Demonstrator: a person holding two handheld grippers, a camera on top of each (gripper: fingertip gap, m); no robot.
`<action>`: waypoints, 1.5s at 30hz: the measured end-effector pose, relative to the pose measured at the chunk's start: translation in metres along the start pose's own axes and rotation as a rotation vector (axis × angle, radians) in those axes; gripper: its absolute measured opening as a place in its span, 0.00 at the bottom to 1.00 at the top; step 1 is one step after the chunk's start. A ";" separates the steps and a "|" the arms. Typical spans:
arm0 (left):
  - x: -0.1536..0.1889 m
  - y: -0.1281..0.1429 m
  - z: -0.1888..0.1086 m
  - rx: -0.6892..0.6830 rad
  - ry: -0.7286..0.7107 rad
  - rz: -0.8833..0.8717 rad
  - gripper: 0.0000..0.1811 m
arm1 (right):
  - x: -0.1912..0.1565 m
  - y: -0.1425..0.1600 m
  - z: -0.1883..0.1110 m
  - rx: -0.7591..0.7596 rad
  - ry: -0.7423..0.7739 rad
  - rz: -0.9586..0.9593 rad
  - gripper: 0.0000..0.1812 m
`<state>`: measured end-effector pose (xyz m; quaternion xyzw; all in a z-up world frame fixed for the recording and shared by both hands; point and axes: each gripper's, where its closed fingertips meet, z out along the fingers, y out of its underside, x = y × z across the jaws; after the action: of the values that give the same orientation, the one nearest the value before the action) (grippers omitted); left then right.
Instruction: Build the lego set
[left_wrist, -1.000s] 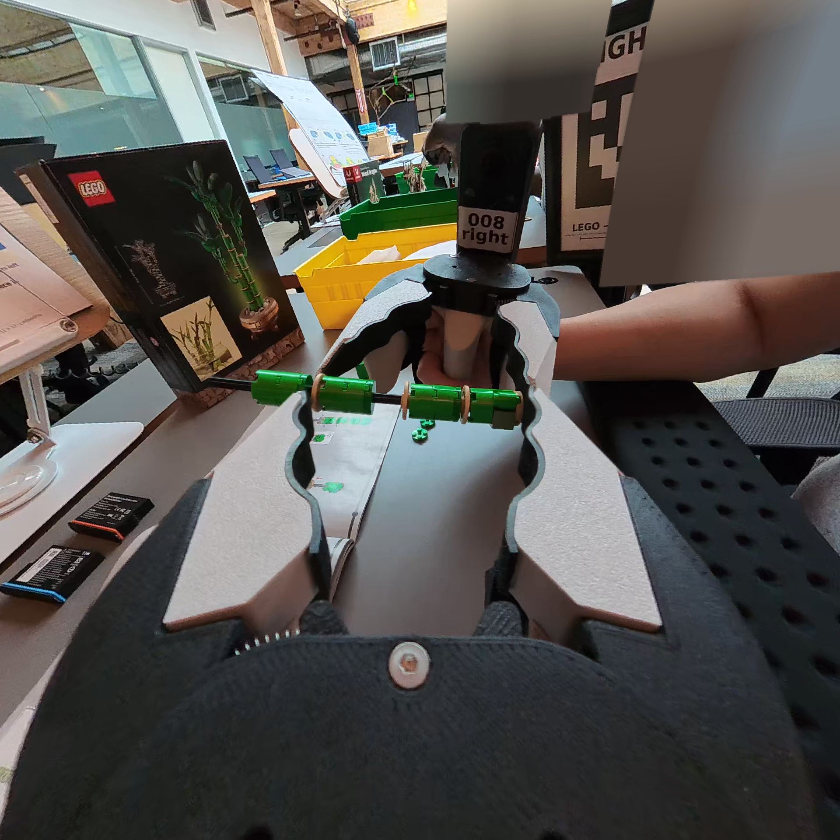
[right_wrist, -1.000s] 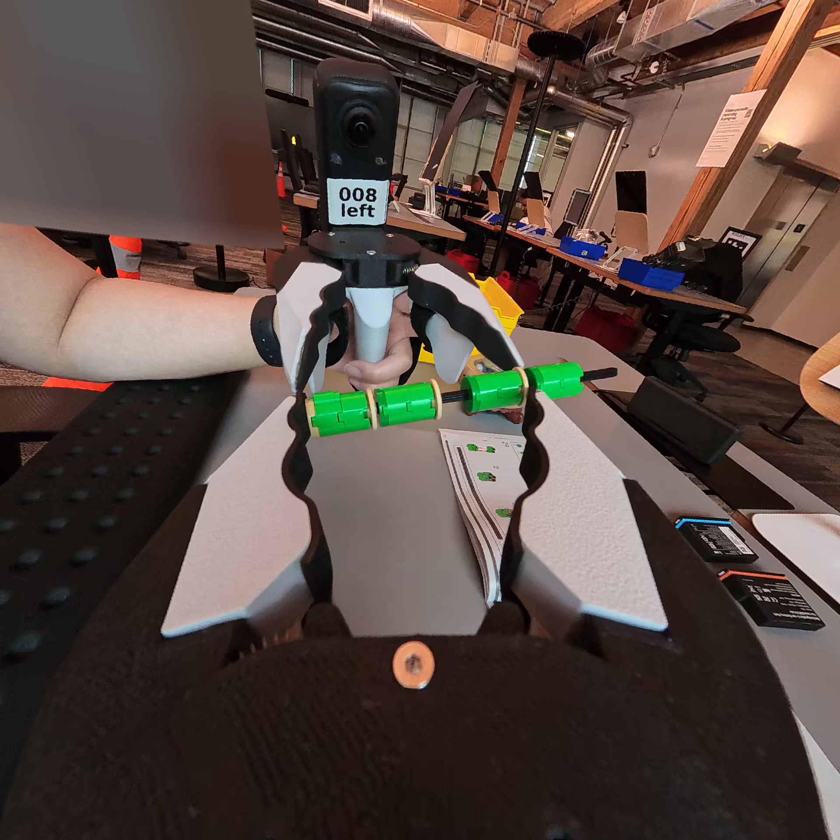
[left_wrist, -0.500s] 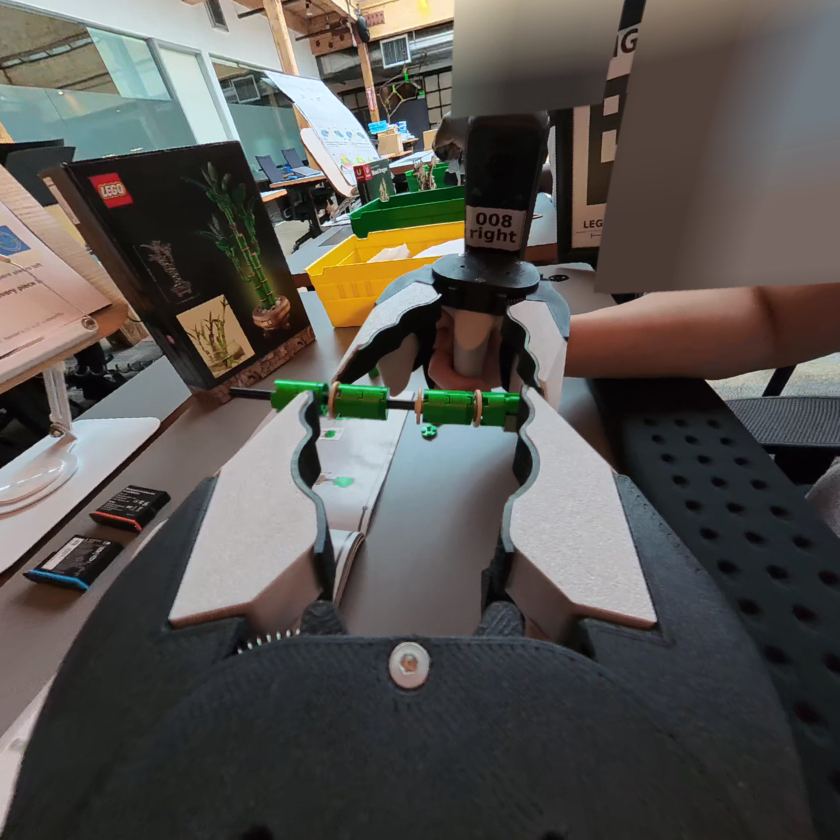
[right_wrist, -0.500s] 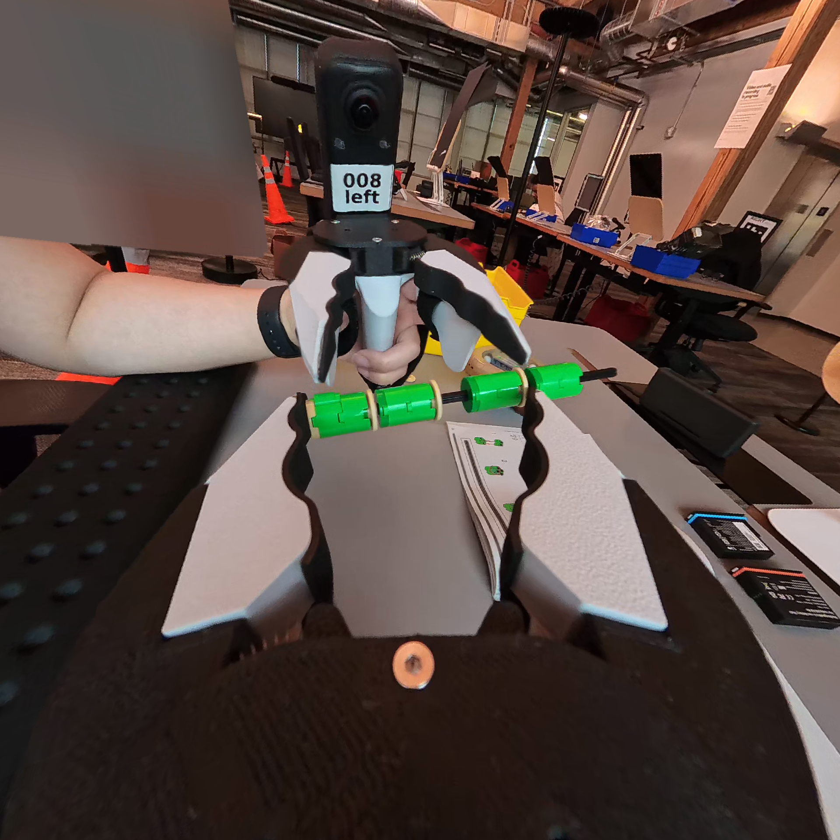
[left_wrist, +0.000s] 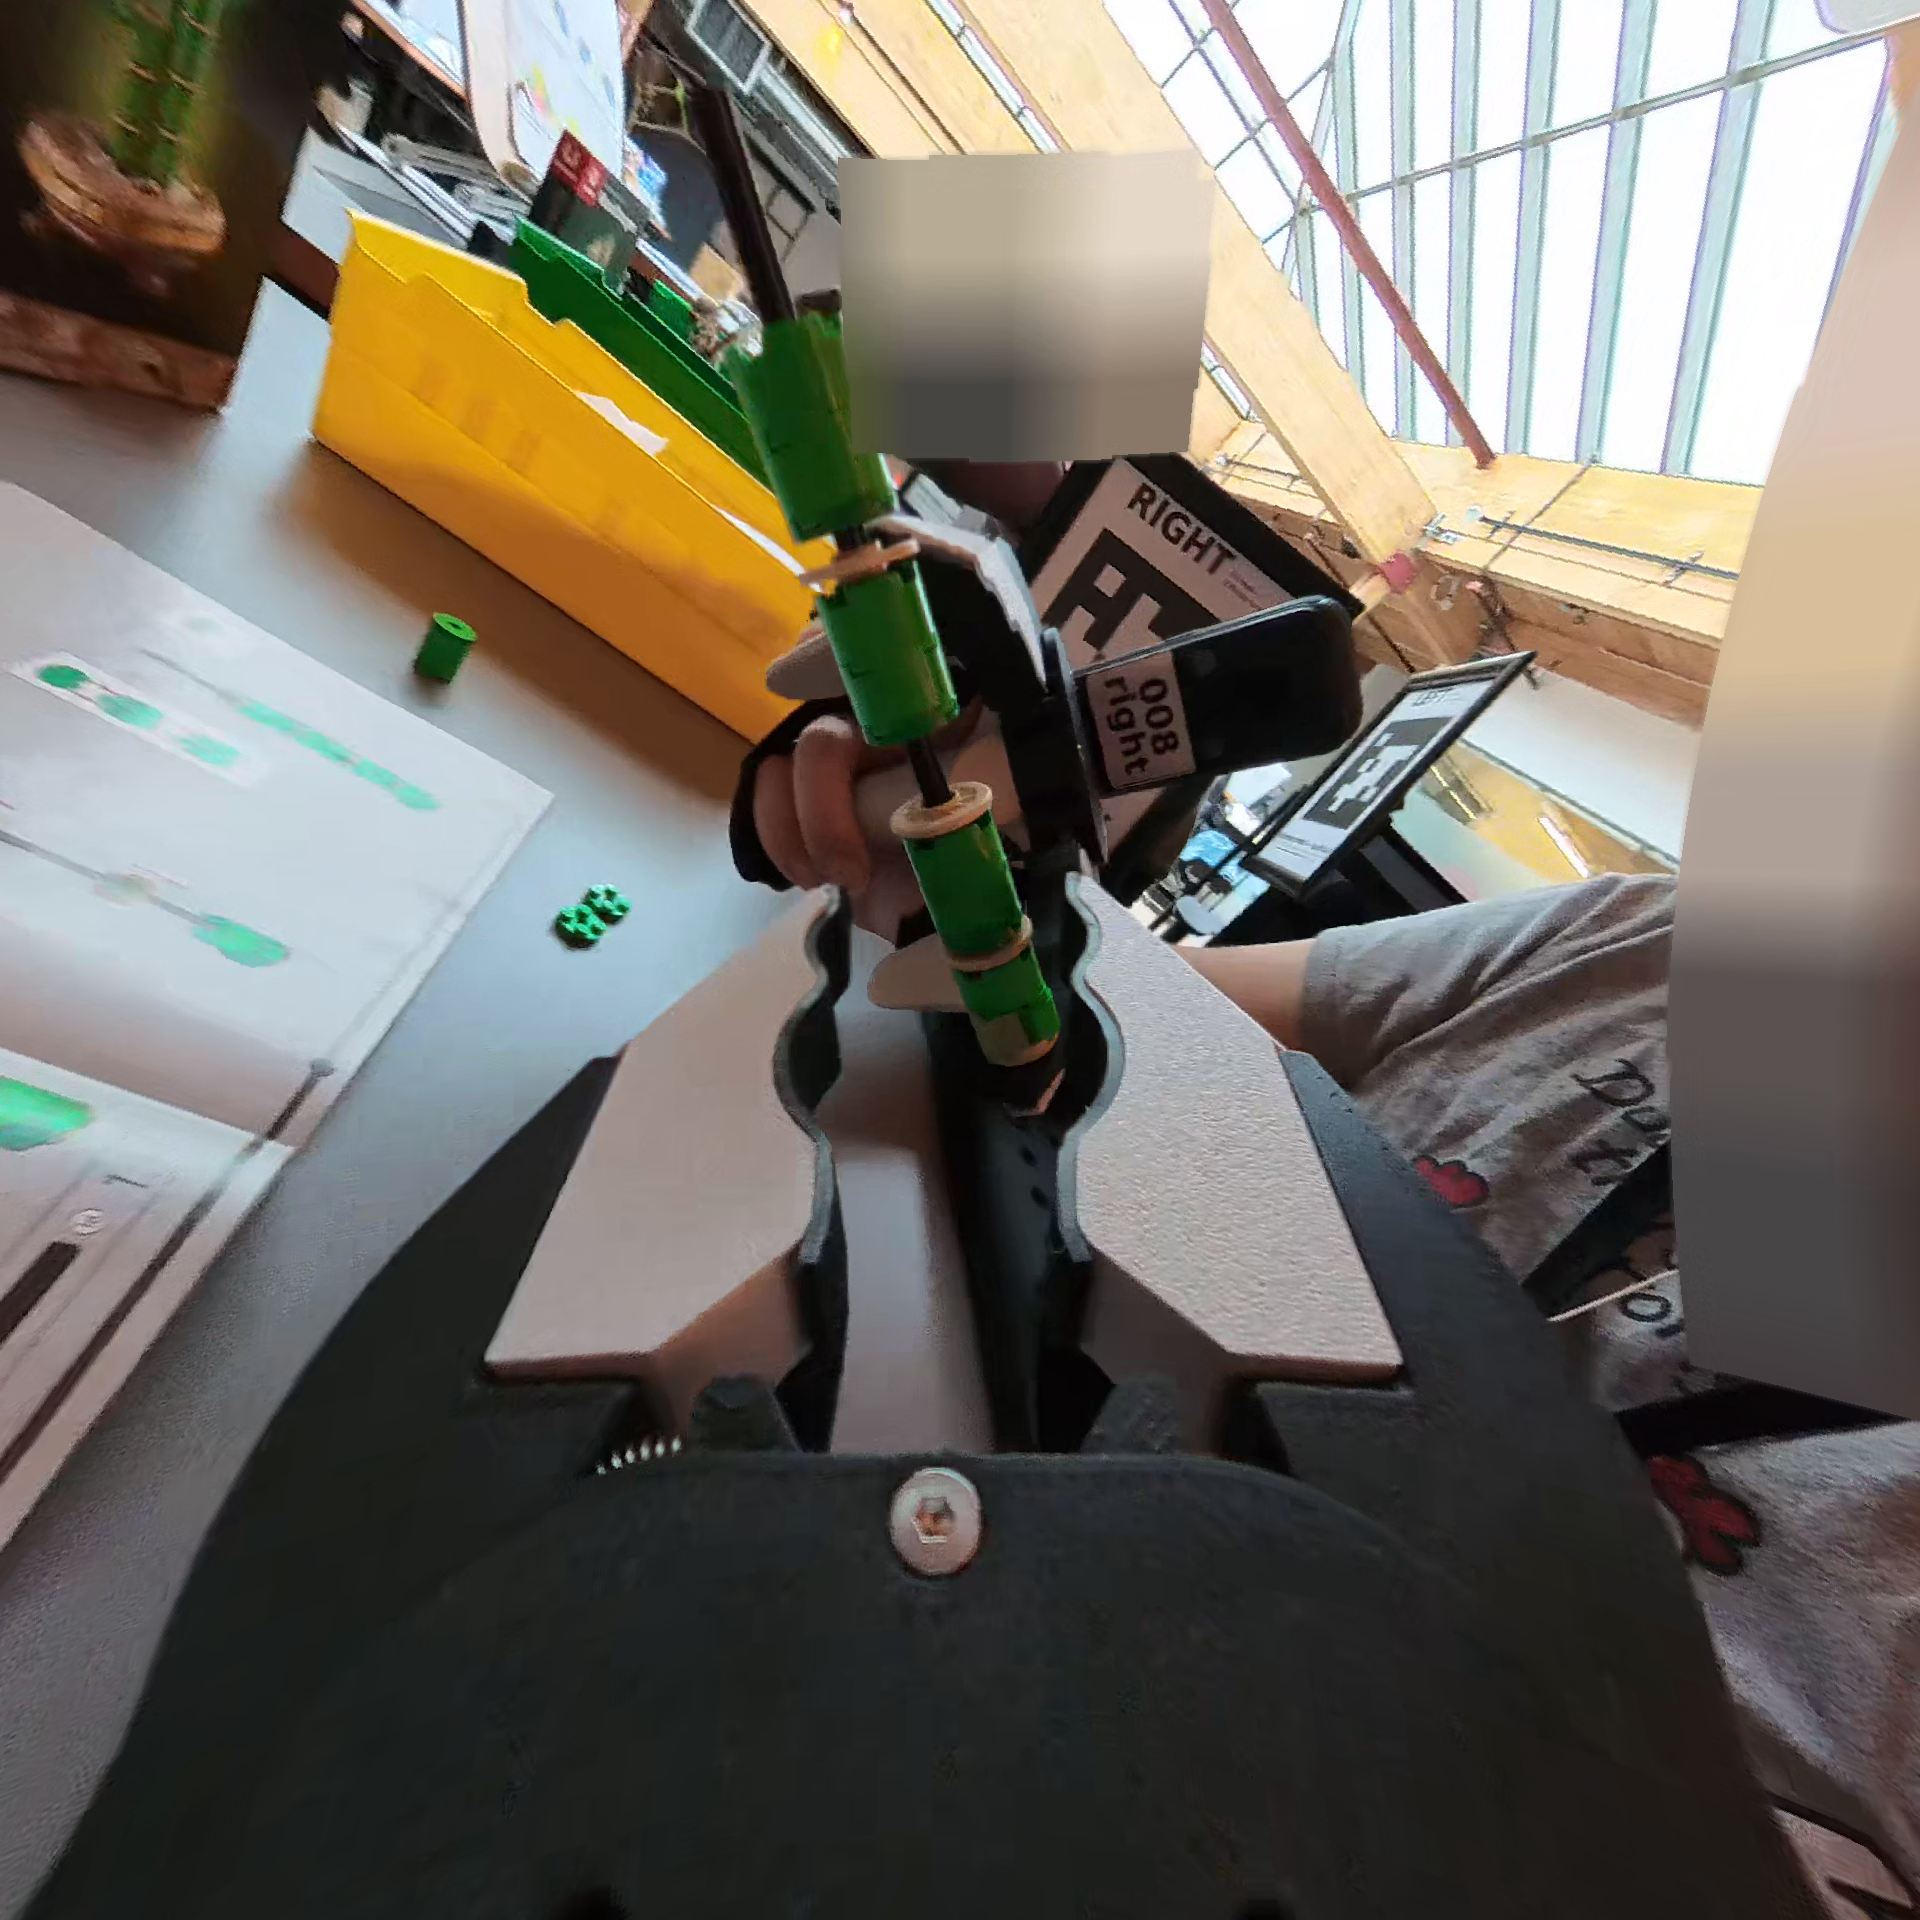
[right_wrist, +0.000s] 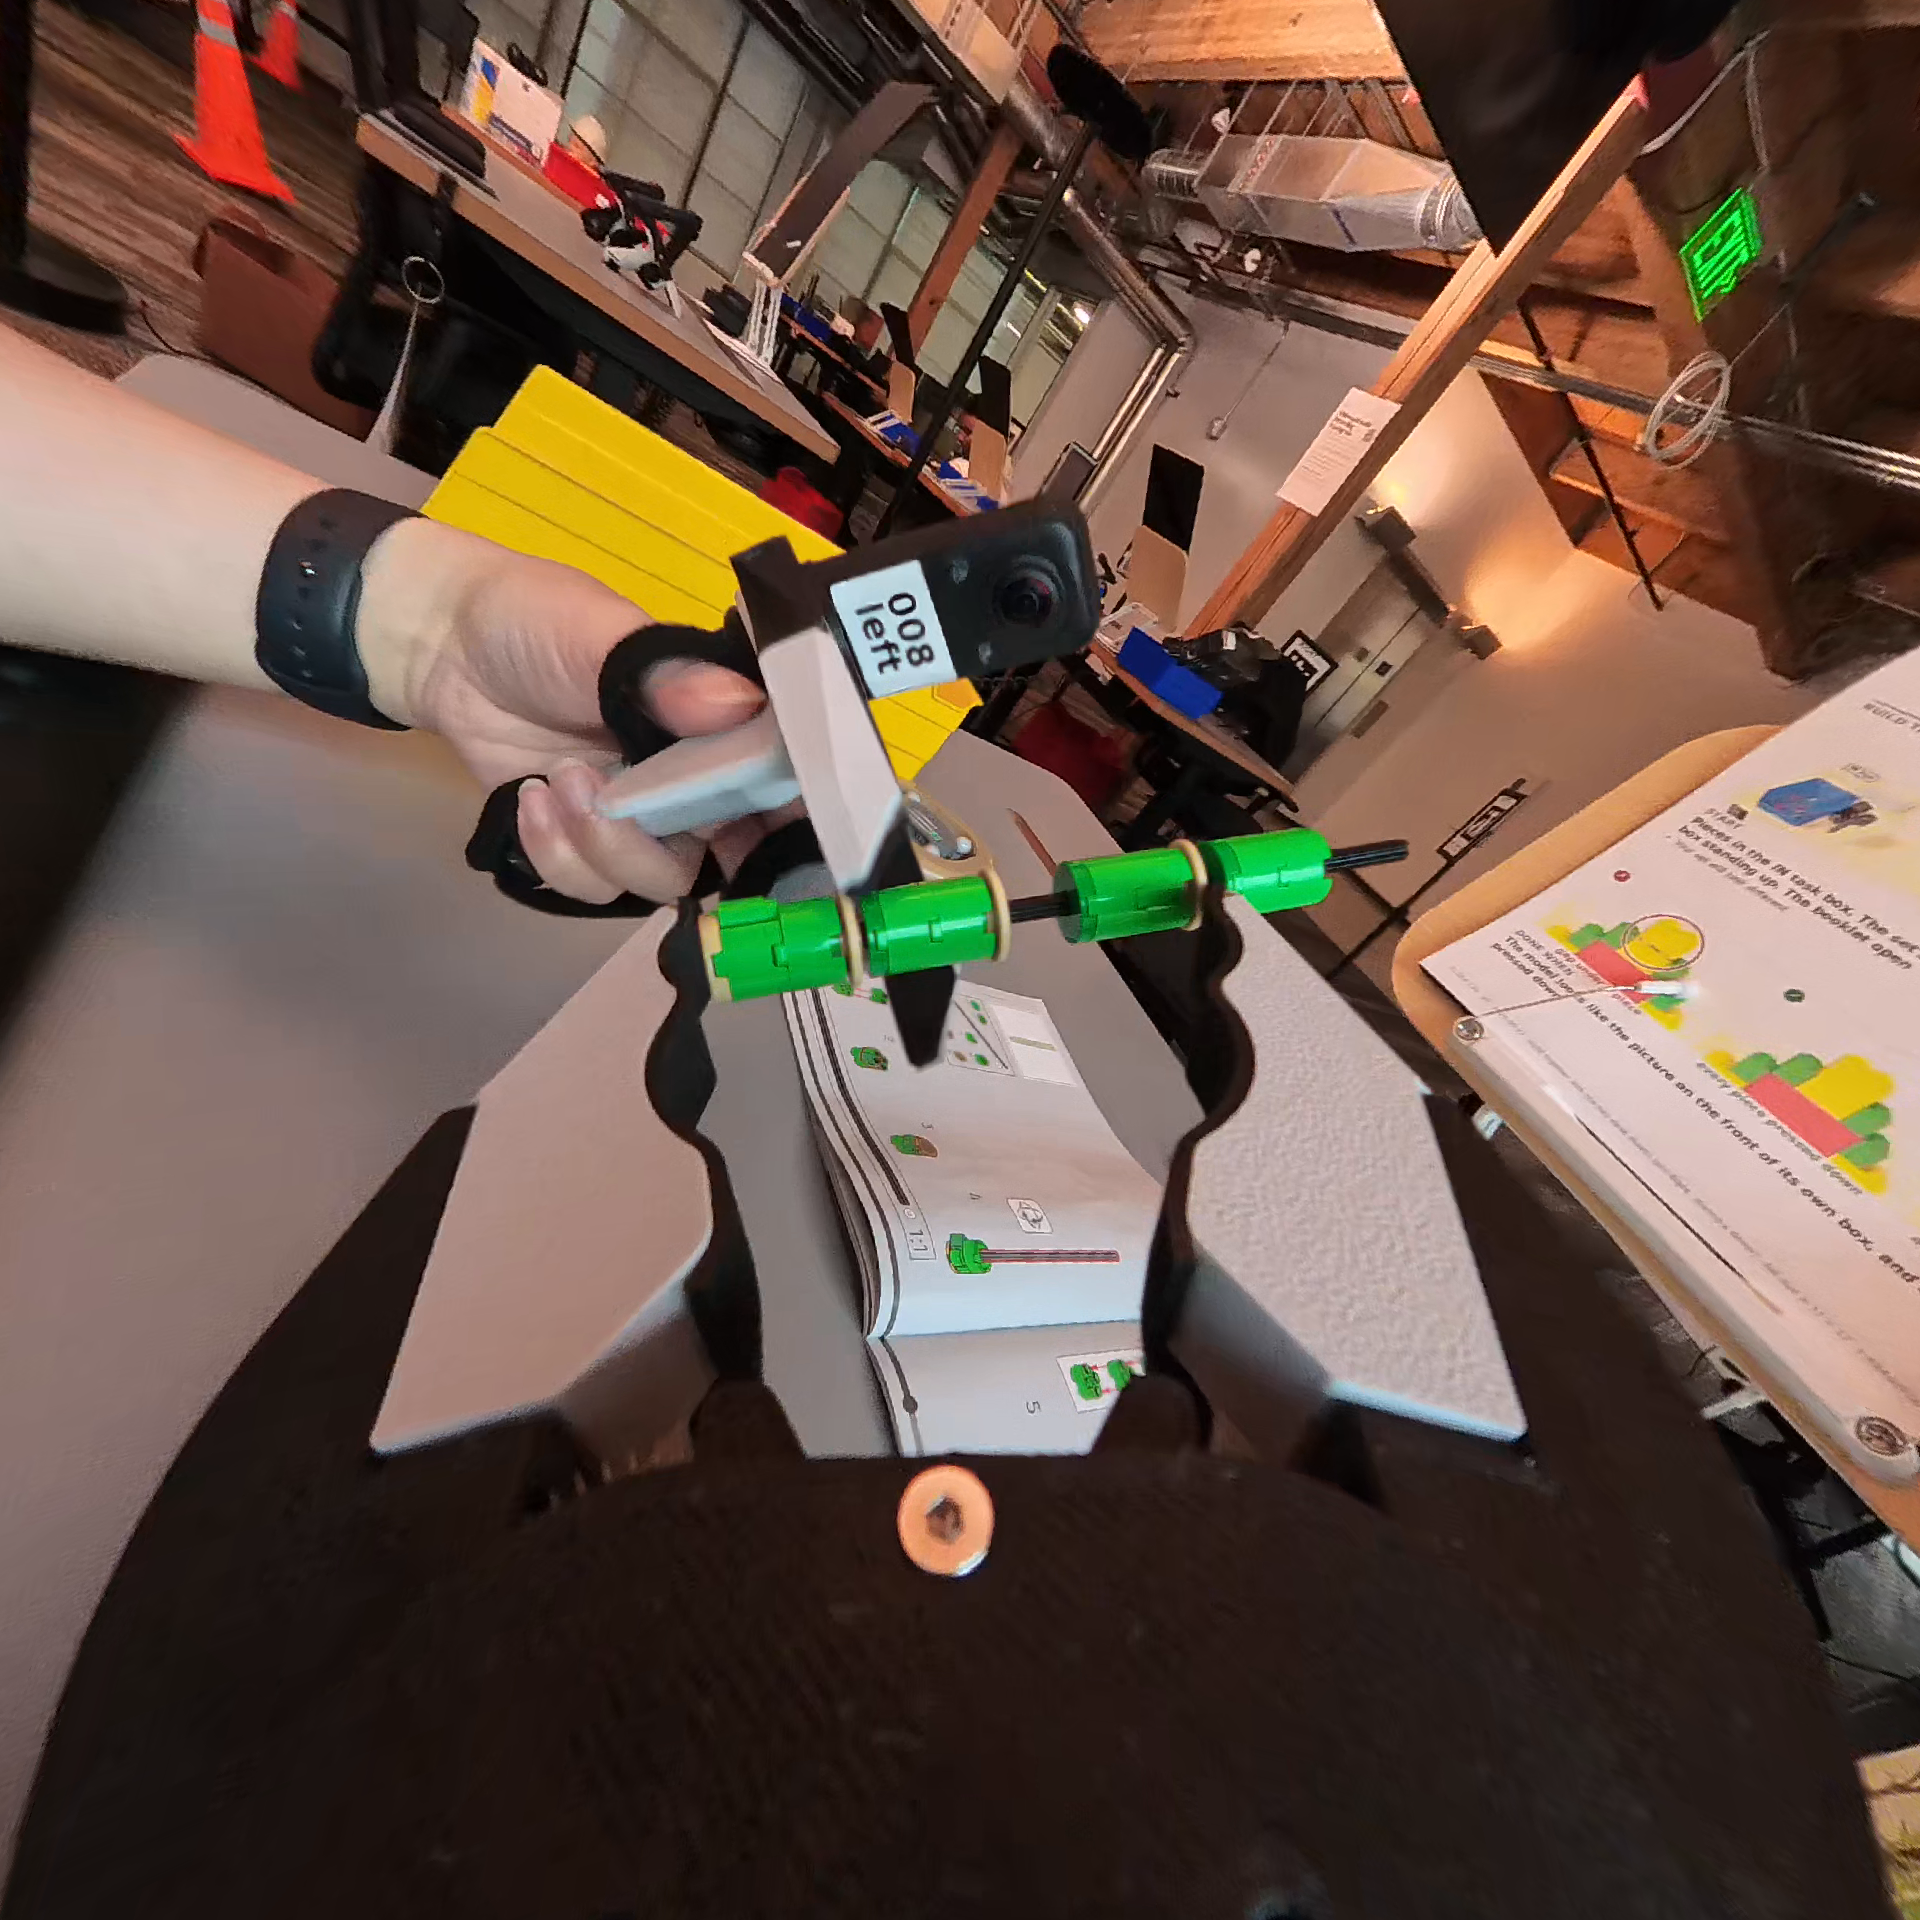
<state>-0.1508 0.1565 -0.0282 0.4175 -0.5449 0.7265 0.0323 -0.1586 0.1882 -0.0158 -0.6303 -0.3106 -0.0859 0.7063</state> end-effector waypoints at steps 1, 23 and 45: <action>-0.001 0.003 0.002 -0.014 0.007 -0.011 0.14 | 0.000 0.001 0.001 -0.005 0.007 -0.004 0.51; -0.002 0.038 -0.009 -0.255 0.039 -0.213 0.07 | -0.030 0.018 -0.002 -0.108 -0.228 0.049 0.53; 0.001 0.042 -0.008 -0.265 0.076 -0.233 0.08 | -0.035 0.021 -0.005 -0.140 -0.257 0.043 0.50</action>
<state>-0.1769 0.1456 -0.0603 0.4421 -0.5822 0.6549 0.1919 -0.1737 0.1776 -0.0523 -0.6903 -0.3782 -0.0108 0.6168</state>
